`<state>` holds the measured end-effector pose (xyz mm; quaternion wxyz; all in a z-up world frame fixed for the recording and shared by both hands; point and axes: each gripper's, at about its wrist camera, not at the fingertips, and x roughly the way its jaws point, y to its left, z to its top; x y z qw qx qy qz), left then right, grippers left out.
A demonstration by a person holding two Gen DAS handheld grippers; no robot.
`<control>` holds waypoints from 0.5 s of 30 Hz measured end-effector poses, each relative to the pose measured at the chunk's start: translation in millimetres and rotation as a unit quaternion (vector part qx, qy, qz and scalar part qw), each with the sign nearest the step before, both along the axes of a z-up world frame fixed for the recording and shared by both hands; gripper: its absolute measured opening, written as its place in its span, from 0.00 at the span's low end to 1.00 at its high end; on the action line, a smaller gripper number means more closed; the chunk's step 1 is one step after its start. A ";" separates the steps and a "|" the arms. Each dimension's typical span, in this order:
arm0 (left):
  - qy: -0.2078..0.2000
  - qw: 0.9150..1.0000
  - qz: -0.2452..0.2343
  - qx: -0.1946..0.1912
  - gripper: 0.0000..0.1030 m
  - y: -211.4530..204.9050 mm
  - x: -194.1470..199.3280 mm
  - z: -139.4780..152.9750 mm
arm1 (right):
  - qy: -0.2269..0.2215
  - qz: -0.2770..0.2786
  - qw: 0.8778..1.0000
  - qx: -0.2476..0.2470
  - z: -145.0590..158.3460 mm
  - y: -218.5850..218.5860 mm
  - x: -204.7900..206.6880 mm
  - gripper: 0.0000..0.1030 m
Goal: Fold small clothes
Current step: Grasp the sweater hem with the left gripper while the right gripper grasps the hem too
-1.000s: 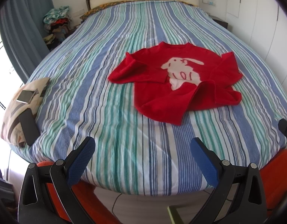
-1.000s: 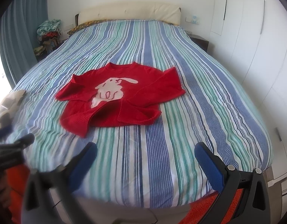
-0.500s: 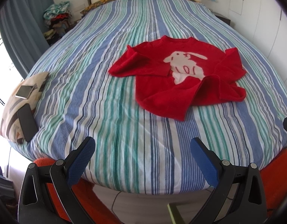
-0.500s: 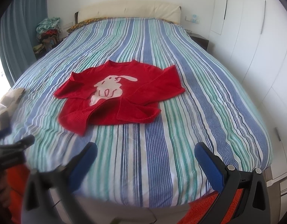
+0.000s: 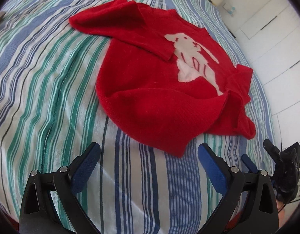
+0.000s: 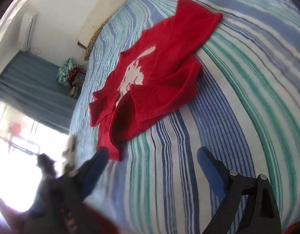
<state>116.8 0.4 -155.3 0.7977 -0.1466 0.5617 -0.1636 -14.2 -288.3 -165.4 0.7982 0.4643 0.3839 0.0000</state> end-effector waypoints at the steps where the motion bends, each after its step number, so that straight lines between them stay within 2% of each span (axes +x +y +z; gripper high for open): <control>1: 0.006 1.000 0.014 -0.009 0.97 0.0 3.5 -6.1 | -0.009 -0.019 0.999 0.035 -9.9 -5.2 6.1 0.77; 4: -0.004 0.998 0.053 -0.023 0.97 -1.1 9.6 -9.6 | -0.038 -0.067 0.992 0.097 -27.3 -12.4 23.4 0.69; 5: -0.007 0.998 0.061 -0.029 0.93 -2.2 11.9 -8.9 | -0.046 -0.076 0.990 0.108 -30.7 -12.2 29.4 0.65; 6: -0.008 0.997 0.067 -0.034 0.83 -2.8 14.3 -8.4 | -0.052 -0.081 0.989 0.115 -33.2 -12.5 35.3 0.54; 8: 0.014 0.997 0.055 -0.049 0.01 -3.0 24.7 -13.0 | -0.041 -0.086 0.990 0.101 -33.6 -12.0 45.5 0.09; 9: 0.028 0.996 0.047 -0.067 0.05 0.8 29.5 -14.9 | -0.036 -0.086 0.991 0.092 -29.6 -13.1 46.7 0.10; 10: 0.026 0.996 0.043 -0.077 0.04 7.1 29.6 -11.3 | -0.041 -0.082 0.992 0.091 -24.4 -14.4 45.1 0.09; 15: 0.001 0.997 -0.033 -0.066 0.03 44.1 15.8 28.9 | -0.073 0.011 0.996 0.047 30.9 -19.4 11.1 0.07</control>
